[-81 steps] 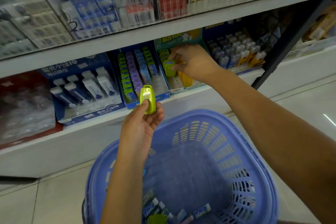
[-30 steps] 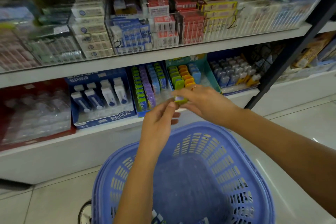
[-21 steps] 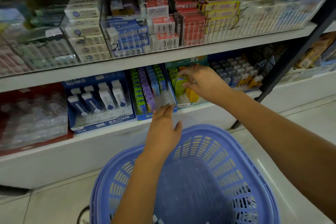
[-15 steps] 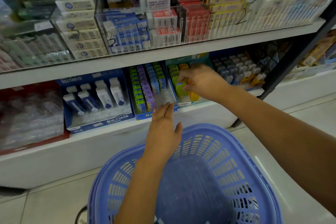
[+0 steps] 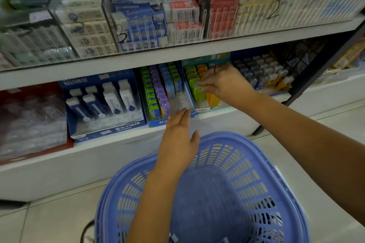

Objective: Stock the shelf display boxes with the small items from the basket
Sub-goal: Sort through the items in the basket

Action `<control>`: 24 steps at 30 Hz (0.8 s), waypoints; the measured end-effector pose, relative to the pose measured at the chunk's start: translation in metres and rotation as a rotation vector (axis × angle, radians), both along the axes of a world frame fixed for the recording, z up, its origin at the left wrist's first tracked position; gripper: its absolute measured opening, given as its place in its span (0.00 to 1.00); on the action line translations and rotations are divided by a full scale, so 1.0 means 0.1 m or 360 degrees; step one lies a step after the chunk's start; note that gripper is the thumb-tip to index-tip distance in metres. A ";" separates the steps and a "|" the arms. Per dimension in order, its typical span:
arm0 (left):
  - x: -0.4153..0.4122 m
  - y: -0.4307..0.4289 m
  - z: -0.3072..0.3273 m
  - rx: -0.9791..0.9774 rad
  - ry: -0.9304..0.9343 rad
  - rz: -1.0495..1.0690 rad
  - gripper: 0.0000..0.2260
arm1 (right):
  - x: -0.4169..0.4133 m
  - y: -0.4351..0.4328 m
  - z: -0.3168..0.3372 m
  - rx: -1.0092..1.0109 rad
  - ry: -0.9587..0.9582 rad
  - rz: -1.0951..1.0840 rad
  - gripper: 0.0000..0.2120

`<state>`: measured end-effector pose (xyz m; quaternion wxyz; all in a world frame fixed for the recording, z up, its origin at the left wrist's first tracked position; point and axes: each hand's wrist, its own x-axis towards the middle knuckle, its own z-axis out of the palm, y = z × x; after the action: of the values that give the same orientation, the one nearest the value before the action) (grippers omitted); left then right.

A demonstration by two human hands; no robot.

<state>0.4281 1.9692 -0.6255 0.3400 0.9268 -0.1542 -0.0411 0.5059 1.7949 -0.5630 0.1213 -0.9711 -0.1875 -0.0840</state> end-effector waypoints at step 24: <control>0.06 -0.19 0.06 0.0114 -0.0150 -0.0180 0.27 | -0.02 0.01 -0.07 -0.0305 -0.0197 0.0085 0.09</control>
<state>0.4337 1.9502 -0.6194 0.2963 0.9290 -0.2206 -0.0221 0.5040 1.7959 -0.5698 0.0182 -0.9659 -0.2277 -0.1222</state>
